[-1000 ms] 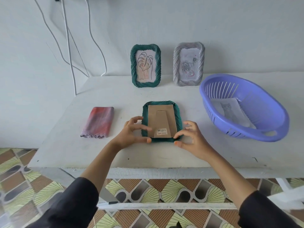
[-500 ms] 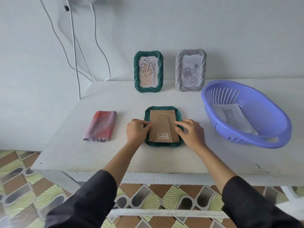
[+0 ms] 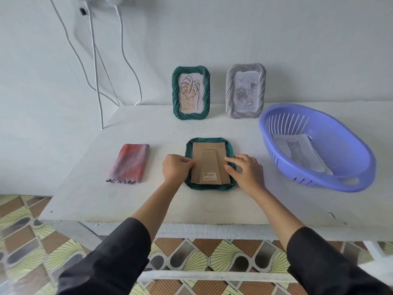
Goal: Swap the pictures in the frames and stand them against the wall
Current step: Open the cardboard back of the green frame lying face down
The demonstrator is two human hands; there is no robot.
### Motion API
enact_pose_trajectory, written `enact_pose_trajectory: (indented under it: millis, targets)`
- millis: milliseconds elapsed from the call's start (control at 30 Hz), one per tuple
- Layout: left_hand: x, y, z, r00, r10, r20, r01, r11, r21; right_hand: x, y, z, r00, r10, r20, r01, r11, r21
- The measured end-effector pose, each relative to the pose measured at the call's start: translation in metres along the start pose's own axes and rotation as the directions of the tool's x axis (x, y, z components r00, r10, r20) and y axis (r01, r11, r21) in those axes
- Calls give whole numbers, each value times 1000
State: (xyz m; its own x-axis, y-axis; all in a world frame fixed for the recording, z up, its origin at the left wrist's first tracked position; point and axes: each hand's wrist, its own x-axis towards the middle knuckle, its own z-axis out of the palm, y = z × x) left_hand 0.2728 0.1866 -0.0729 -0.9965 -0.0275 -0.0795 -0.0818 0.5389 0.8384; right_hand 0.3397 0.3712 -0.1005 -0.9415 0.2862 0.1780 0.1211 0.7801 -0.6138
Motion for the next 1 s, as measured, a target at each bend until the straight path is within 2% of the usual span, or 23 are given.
enact_pose_trajectory:
  millis: [233,533,733,900,1000]
  targets:
    - [-3,9,-1,998,-65,0,65,998,-11,0,-1,-3,1000,12,15,-13,1000,8]
    - [-6,22,-5,999,-28,33,32,991,-128,1,-2,-5,999,35,12,-35,999,17]
    - [-4,23,-6,995,-30,100,45,988,-145,1,-2,-4,999,39,4,-39,999,30]
    - [-5,30,-7,966,8,258,47,977,-208,2,-2,-3,998,63,-3,-63,997,50]
    - [-1,34,-14,969,19,247,51,960,-274,2,-3,-3,998,61,4,-61,997,49]
